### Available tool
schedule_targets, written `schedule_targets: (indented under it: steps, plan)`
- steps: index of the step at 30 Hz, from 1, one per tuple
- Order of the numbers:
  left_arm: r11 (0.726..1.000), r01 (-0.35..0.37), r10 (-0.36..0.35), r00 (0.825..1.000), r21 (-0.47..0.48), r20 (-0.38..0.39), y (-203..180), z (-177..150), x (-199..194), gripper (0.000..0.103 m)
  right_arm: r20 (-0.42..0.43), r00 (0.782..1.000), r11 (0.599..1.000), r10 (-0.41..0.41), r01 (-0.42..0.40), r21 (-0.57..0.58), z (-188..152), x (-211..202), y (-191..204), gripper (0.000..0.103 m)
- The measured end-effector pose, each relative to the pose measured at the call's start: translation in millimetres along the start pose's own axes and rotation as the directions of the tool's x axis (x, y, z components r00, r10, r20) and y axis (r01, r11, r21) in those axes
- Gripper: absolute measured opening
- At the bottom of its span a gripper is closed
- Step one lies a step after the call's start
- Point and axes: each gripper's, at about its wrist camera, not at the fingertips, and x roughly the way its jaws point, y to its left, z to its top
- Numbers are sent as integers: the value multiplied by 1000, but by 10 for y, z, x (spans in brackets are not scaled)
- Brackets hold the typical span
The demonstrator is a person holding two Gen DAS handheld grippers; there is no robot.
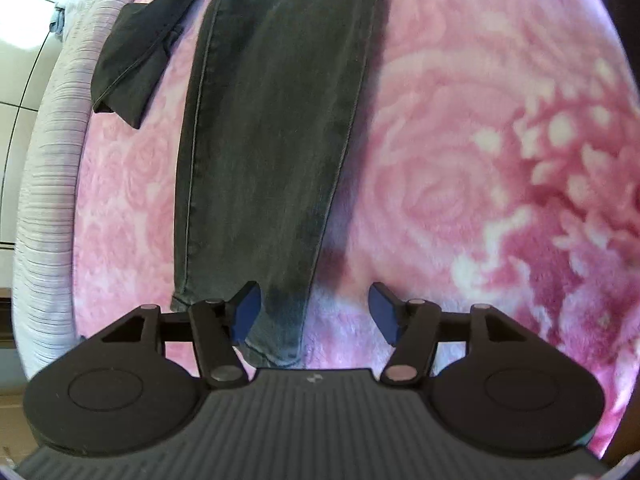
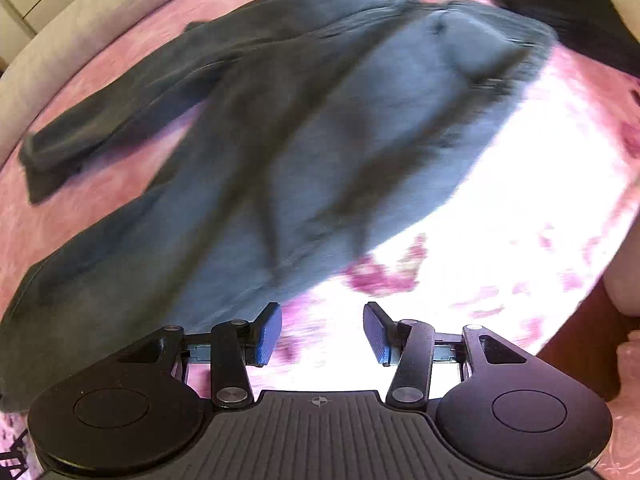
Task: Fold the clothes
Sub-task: 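Grasp the grey jeans leg hem with the left gripper while the right gripper grasps the waistband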
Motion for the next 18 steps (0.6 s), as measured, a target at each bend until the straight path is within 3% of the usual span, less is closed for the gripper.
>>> schedule_targets:
  steps: [2, 4, 8, 12, 17, 18]
  plan:
    - [1000, -23, 23, 999, -2, -39, -7, 72, 38, 33, 33, 999, 999, 1, -3, 37, 169, -66, -278, 49]
    - [999, -46, 46, 996, -2, -79, -14, 144, 77, 11, 85, 996, 997, 14, -20, 76, 352, -68, -564, 49]
    - [996, -87, 84, 984, -14, -158, -21, 284, 150, 7, 154, 987, 976, 52, -82, 199, 760, 88, -1193, 50]
    - [988, -121, 96, 969, -100, -228, 46, 361, 24, 7, 252, 959, 942, 132, -201, 270, 1188, 213, -1738, 57]
    - [974, -156, 104, 953, -165, -285, 36, 373, -295, 6, 266, 951, 904, 158, -247, 348, 1560, 446, -2238, 57]
    - [972, -158, 102, 950, -174, -295, 14, 369, -354, 6, 265, 951, 895, 160, -253, 367, 1625, 491, -2333, 43]
